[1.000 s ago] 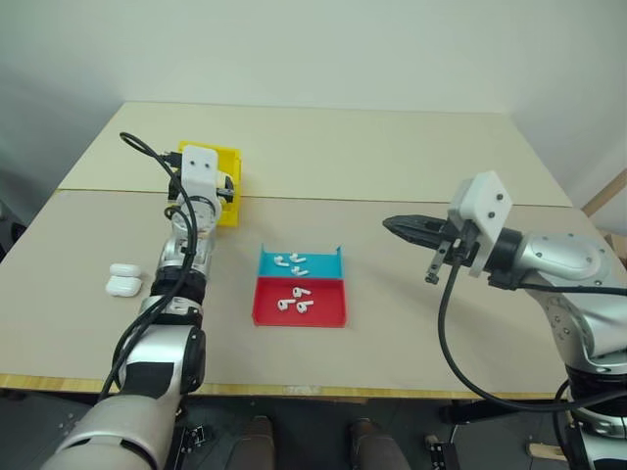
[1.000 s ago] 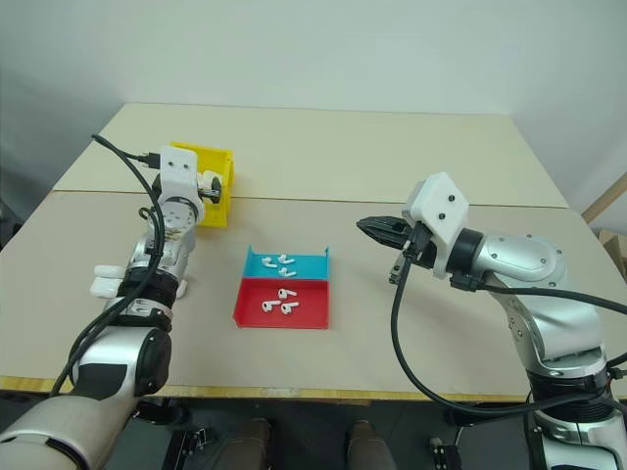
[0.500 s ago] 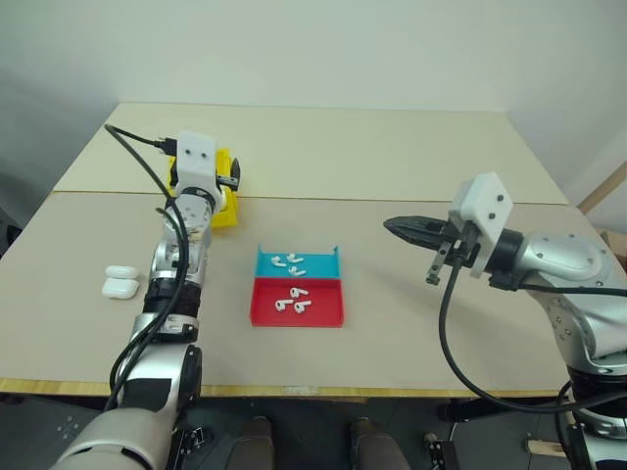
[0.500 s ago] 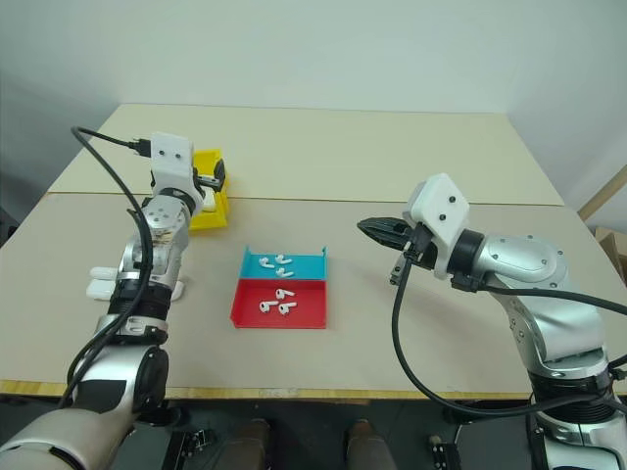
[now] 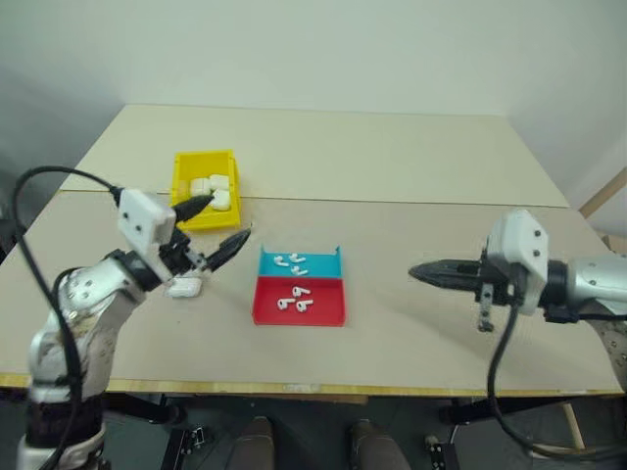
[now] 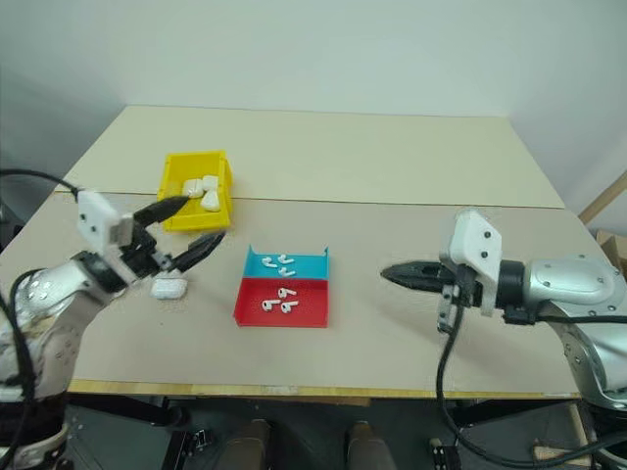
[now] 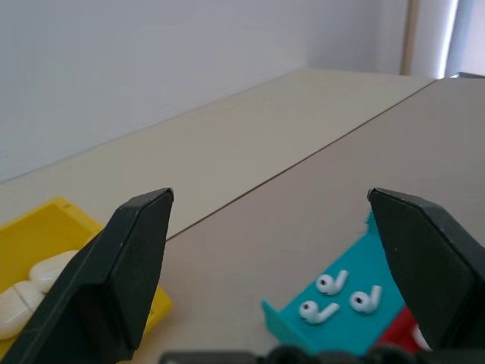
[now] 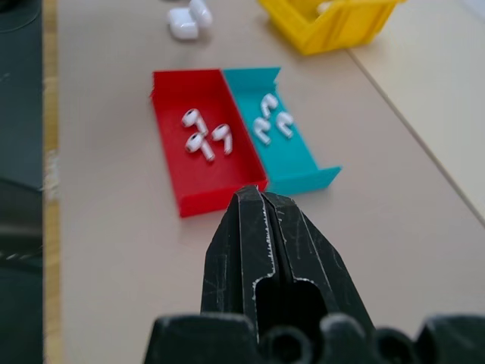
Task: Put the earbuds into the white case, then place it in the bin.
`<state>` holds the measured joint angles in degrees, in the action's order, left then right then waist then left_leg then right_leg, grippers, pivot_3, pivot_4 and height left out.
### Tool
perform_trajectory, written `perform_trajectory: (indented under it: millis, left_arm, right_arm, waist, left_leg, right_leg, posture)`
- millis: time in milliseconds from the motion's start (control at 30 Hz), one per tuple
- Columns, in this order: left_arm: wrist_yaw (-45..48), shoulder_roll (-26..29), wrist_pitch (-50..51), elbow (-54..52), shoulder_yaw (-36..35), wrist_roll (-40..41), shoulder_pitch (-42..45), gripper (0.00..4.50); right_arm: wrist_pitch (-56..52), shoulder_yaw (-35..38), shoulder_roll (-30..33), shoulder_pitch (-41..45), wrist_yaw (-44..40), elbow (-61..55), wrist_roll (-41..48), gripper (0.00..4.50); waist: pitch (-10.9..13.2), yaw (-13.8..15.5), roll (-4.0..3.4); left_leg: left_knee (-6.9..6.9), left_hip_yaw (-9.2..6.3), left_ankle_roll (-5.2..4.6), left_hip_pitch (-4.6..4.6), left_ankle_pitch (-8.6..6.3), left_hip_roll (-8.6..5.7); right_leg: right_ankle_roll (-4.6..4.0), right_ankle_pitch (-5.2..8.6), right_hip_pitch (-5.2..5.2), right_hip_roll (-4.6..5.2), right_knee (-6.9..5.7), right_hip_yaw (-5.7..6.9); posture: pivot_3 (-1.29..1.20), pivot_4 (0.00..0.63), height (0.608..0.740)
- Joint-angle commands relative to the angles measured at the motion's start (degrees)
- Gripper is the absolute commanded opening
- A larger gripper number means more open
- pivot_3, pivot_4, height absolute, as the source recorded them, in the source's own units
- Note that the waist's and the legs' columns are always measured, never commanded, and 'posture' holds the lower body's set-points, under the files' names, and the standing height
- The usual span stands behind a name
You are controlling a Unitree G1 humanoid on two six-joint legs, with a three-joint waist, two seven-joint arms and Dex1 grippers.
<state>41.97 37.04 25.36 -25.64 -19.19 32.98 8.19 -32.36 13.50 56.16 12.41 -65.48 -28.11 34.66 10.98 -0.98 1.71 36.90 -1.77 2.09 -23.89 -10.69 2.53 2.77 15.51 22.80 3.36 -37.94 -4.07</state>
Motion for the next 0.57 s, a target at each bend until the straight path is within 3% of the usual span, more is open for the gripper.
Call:
perform_trajectory:
  millis: [33, 300, 567]
  left_arm:
    - [2.8, 1.5, -1.4, -5.5, -4.3, 3.6, -4.5, 4.48]
    - [6.9, 3.2, -4.0, -10.7, -10.8, 7.1, -14.0, 4.48]
    - [7.5, 3.8, -4.7, -11.5, -11.9, 8.0, -16.4, 4.48]
  right_arm:
    - [3.6, 3.6, 2.2, -0.8, -3.8, 0.8, 0.7, 0.0]
    - [9.0, 7.7, 3.4, -1.6, -10.6, 5.5, 2.3, 0.0]
    - [10.5, 4.8, 4.4, -0.2, -10.3, 7.3, -0.8, 0.0]
  waist:
    - [0.0, -0.1, 0.0]
    - [0.0, 0.0, 0.0]
    - [0.0, 0.1, 0.0]
  left_leg:
    - [0.0, 0.03, 0.0, 0.05, 0.0, 0.04]
    - [-0.01, 0.08, 0.0, 0.15, 0.0, 0.11]
    - [-0.01, 0.1, 0.0, 0.15, 0.0, 0.11]
  right_leg:
    - [0.05, 0.04, -0.03, -0.03, 0.01, -0.02]
    - [0.13, 0.13, -0.15, -0.08, 0.13, -0.05]
    - [0.14, 0.14, -0.16, -0.08, 0.16, -0.05]
  posture:
    - [0.0, 0.15, 0.74]
    - [0.0, 0.15, 0.74]
    - [0.0, 0.15, 0.74]
